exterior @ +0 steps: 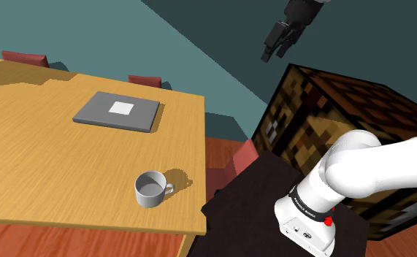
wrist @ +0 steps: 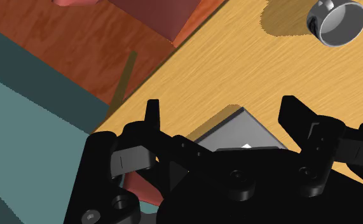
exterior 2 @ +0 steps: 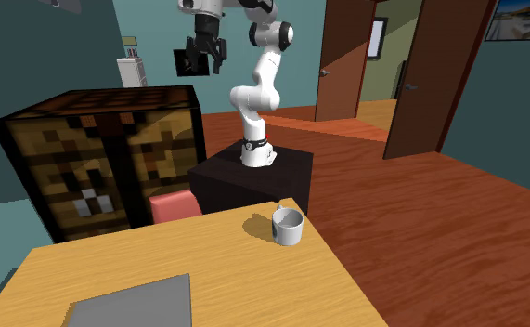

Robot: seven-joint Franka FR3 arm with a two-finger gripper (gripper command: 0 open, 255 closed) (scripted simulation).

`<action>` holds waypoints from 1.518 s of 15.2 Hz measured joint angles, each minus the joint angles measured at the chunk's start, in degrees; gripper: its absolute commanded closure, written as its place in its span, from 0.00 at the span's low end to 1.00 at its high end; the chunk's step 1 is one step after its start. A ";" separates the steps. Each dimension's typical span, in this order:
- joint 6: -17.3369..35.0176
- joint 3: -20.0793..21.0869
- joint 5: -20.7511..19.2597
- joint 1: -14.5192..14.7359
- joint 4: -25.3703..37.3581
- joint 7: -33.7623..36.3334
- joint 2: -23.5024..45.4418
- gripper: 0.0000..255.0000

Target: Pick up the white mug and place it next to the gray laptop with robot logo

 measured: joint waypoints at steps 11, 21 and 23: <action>11.00 8.44 4.48 3.03 -9.03 8.42 3.33 0.00; 25.92 18.76 7.63 5.32 -12.95 18.18 15.59 0.00; 29.41 21.15 7.55 5.34 -13.02 20.55 19.29 0.00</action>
